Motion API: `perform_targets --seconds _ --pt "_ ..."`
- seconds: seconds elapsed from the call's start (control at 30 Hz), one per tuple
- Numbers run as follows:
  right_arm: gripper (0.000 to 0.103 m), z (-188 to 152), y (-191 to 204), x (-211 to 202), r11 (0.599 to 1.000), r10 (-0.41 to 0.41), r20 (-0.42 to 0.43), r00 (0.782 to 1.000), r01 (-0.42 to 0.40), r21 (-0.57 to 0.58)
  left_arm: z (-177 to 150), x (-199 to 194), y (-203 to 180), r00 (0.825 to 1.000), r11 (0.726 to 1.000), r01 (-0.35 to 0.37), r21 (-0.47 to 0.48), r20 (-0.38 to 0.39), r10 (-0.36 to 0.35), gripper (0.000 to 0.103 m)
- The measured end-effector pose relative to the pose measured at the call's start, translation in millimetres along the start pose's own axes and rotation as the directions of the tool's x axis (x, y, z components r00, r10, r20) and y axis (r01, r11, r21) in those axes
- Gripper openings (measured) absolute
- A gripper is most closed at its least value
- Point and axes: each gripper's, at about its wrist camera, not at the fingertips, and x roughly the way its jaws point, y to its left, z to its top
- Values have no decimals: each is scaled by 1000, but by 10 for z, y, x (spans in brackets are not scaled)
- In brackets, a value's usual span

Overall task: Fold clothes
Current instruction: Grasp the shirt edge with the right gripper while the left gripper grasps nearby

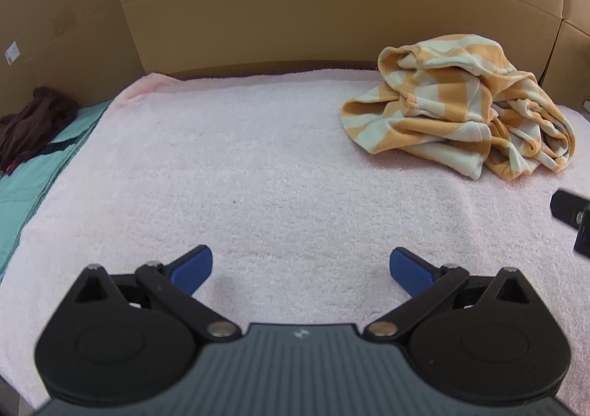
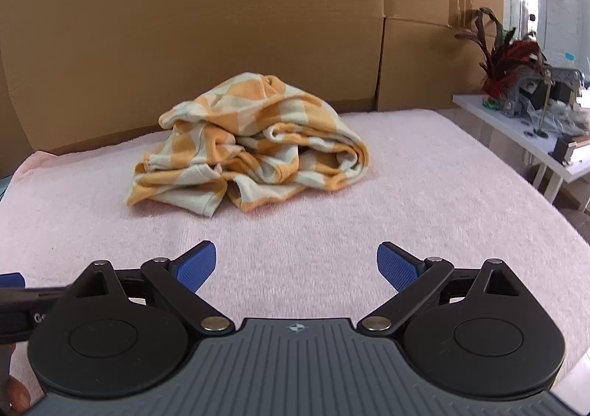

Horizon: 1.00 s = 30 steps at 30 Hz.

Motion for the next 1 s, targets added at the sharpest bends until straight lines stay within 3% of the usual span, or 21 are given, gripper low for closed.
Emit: perform_targets --seconds 0.27,0.43,0.5,0.53,0.7,0.8,0.93,1.0 --pt "96 552 298 449 980 29 98 995 -9 -196 46 135 63 998 998 57 -21 -15 -57 102" --pt "82 658 546 739 959 167 70 983 -146 -244 79 176 66 997 997 72 -15 -15 -73 102" --pt "48 669 637 861 958 146 58 988 -126 -258 92 192 67 997 997 79 -12 -15 -79 102" --pt "16 665 601 892 964 142 49 989 -127 -234 99 200 68 997 997 82 -11 -15 -82 102" --pt "13 528 254 796 986 163 66 984 -160 -54 107 198 0 994 994 113 6 -10 -113 102" --pt "0 351 27 525 995 100 96 990 -98 -26 81 141 -133 989 988 151 31 0 -151 102" --pt "0 220 -538 89 998 57 119 991 -60 20 45 65 -310 979 977 201 65 11 -202 102" --pt "0 182 -662 1 998 61 114 992 -59 -18 28 27 -399 974 971 226 82 16 -228 102"
